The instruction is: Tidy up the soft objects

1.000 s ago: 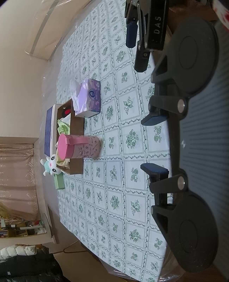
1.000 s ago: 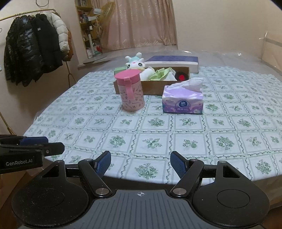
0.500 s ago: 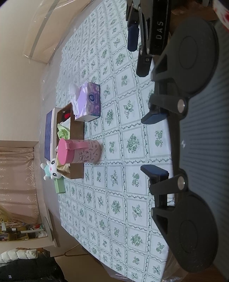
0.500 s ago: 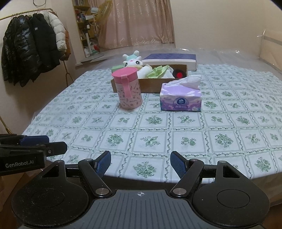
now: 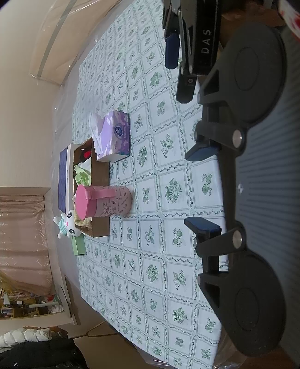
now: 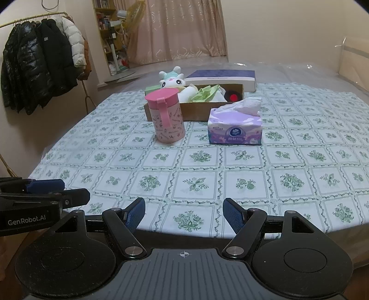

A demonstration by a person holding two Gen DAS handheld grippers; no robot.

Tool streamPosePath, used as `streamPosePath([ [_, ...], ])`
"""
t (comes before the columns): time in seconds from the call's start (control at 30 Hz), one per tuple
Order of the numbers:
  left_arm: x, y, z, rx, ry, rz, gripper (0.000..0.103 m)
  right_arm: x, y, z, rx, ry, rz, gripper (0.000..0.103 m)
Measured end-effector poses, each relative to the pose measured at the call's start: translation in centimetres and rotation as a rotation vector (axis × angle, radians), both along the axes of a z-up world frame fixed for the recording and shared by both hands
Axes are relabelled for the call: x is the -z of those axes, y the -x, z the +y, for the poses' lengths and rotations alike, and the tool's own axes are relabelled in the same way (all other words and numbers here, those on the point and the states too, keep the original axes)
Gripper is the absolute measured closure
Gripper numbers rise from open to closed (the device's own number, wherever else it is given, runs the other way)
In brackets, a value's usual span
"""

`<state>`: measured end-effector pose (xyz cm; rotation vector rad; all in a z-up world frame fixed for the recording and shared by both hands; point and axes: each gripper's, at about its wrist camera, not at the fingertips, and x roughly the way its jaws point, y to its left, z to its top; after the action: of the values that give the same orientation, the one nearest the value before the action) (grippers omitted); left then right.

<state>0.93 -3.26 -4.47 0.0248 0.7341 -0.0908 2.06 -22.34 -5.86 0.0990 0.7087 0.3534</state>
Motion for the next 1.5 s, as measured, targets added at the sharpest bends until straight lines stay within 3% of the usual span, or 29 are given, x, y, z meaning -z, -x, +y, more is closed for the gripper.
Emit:
streamPosePath([
  [1.5,-0.18,0.23,-0.09,0.001,0.001,-0.006,0.051,-0.16,0.23,0.00,0.000,0.002,-0.006,0.029],
])
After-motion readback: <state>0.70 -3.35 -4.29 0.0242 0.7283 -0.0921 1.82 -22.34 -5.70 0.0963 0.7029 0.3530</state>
